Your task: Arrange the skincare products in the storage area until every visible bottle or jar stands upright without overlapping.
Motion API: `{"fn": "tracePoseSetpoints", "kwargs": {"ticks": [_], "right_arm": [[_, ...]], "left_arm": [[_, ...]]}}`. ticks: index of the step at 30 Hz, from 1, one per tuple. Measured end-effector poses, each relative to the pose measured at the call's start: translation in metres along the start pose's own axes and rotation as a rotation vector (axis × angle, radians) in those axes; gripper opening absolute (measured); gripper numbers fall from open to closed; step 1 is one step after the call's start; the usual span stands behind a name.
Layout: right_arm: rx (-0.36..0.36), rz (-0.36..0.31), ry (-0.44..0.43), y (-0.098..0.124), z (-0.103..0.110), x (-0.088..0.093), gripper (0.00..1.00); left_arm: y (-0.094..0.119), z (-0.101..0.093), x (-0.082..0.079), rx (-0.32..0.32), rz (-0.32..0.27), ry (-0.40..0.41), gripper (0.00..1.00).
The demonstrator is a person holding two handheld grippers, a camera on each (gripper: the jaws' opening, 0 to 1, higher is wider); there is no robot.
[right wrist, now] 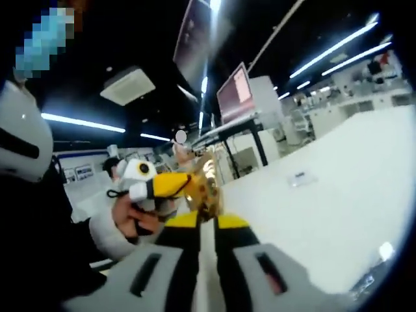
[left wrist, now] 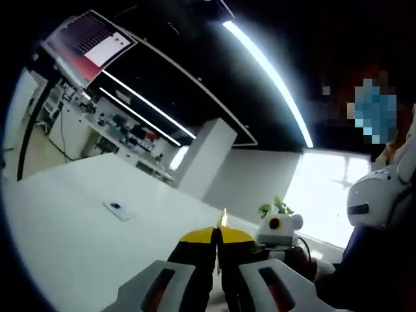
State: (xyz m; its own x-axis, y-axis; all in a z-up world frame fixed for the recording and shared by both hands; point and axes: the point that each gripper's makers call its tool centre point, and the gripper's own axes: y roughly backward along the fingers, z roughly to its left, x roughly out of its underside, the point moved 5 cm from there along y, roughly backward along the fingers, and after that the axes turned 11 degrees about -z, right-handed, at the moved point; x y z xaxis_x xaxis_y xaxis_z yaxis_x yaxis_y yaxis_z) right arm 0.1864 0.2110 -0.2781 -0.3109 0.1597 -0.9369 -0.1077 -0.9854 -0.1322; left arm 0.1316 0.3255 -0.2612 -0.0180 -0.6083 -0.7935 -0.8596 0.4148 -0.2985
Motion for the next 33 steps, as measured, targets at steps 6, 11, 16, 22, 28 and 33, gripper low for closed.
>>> {"fn": "tracePoseSetpoints", "kwargs": {"ticks": [6, 11, 16, 22, 28, 33], "right_arm": [[0.013, -0.01, -0.008, 0.004, 0.0, -0.002, 0.01], [0.049, 0.001, 0.003, 0.012, -0.002, 0.001, 0.01], [0.108, -0.003, 0.0, 0.026, -0.007, 0.0, 0.01], [0.207, 0.017, 0.032, 0.05, -0.014, 0.002, 0.01], [0.28, 0.02, 0.02, 0.068, -0.016, 0.008, 0.01], [0.327, 0.049, 0.047, 0.085, -0.016, 0.008, 0.0]], "left_arm": [[0.003, 0.005, 0.009, -0.026, 0.049, -0.017, 0.0], [0.003, 0.01, 0.021, -0.045, 0.113, -0.001, 0.0], [-0.003, 0.01, 0.037, -0.031, 0.199, 0.003, 0.0], [-0.014, 0.005, 0.059, 0.023, 0.345, -0.08, 0.0], [-0.023, 0.0, 0.074, 0.073, 0.43, -0.132, 0.0], [-0.03, -0.006, 0.087, 0.144, 0.526, -0.237, 0.02]]}}
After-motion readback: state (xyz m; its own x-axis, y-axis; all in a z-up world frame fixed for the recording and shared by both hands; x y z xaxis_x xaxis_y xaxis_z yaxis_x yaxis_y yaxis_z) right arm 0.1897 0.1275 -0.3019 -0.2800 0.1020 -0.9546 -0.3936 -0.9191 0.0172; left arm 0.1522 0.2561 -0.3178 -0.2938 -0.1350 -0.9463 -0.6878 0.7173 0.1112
